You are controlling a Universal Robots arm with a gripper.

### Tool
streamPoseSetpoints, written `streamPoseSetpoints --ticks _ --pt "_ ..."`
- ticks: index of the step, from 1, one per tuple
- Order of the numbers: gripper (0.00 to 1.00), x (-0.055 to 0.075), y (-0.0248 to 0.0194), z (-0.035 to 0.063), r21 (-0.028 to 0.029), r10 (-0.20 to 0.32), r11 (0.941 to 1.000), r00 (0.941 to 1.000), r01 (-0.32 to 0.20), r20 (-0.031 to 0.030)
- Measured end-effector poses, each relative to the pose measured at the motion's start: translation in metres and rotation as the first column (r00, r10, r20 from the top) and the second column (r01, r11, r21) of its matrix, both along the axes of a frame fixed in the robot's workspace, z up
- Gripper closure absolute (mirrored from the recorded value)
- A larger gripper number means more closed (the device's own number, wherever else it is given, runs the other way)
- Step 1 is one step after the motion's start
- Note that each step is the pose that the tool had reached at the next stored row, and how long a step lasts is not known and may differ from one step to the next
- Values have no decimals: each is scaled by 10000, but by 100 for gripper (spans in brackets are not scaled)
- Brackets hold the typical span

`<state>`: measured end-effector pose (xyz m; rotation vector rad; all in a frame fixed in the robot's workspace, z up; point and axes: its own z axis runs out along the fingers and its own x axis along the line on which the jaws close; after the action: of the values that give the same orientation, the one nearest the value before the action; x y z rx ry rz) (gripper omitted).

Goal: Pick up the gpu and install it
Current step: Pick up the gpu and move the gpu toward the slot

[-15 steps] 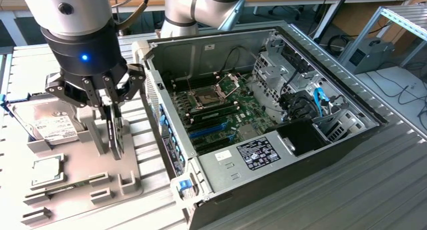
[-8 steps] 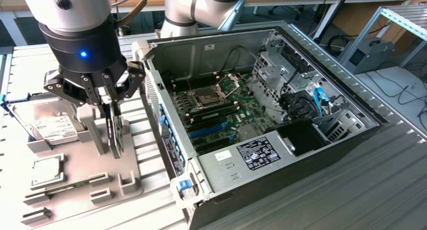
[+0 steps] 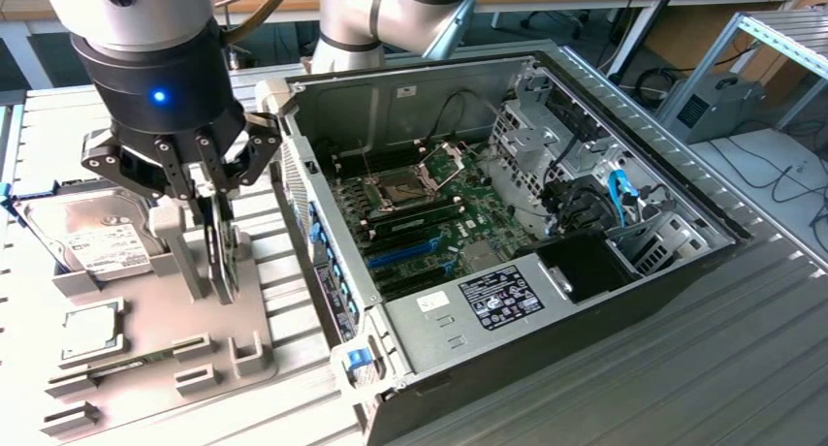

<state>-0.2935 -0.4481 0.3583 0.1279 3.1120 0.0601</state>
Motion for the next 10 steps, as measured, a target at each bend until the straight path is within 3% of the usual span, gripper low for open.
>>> streamPoseSetpoints --ticks 10 --pt "73 1 0 78 -1 0 10000 10000 0 -1"
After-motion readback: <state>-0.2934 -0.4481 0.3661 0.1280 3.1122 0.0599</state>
